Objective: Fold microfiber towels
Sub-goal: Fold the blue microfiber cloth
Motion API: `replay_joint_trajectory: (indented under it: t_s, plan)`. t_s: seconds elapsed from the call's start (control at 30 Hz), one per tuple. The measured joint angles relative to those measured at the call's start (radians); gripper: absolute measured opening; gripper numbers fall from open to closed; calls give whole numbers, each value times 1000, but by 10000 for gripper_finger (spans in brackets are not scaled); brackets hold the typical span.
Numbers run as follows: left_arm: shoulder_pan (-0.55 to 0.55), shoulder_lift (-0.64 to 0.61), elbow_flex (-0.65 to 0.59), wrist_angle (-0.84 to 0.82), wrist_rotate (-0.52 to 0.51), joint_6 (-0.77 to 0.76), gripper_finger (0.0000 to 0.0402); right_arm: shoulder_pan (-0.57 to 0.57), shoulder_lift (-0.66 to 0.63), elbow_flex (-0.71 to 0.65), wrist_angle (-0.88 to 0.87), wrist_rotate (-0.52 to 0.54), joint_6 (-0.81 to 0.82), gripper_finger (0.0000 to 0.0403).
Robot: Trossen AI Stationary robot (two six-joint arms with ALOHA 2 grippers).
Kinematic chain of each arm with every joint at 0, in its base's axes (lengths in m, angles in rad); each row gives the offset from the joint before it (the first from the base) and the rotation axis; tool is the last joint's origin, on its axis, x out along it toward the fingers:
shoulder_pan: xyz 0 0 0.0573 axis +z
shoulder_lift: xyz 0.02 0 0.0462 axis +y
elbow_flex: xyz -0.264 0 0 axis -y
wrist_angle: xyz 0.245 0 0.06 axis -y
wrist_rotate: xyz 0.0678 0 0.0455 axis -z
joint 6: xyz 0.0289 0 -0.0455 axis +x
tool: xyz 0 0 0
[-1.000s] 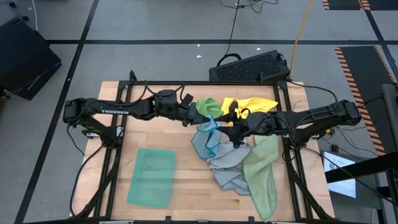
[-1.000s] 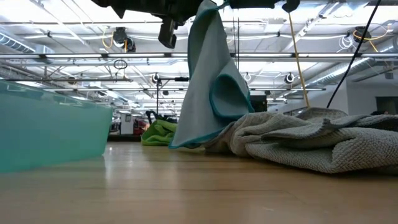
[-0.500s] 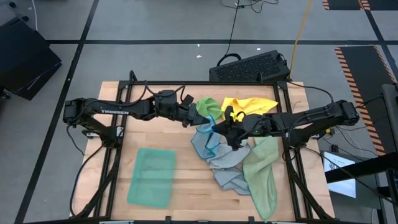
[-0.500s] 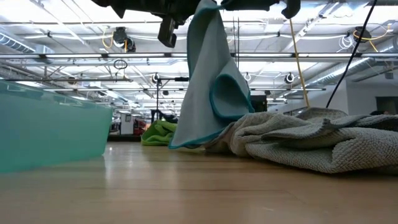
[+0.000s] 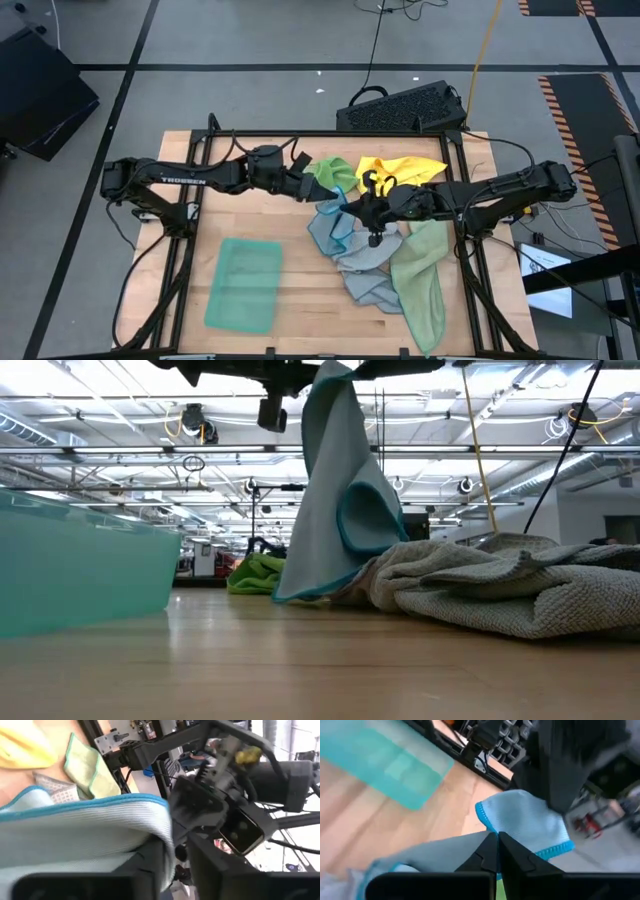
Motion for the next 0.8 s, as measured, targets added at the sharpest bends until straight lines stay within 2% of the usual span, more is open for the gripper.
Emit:
replay_joint_trajectory:
  t_s: [0.13, 0.23, 0.5, 0.6, 0.8]
  plan:
    - [1, -11, -1, -5, -48, 69, 173, -3, -11, 0, 1, -1, 161, 2]
    - [9, -30, -1, 1, -92, 137, 201, -4, -10, 0, -8, -26, 265, 1]
    - [32, -71, 29, -42, -199, 333, 182, -16, -19, 1, -10, -28, 408, 1]
    - [35, -80, 33, -177, -207, 378, 180, -27, -26, 2, -6, -32, 468, 1]
    - [-21, -83, 83, -218, -212, 480, 180, -85, -34, 2, 0, -198, 657, 1]
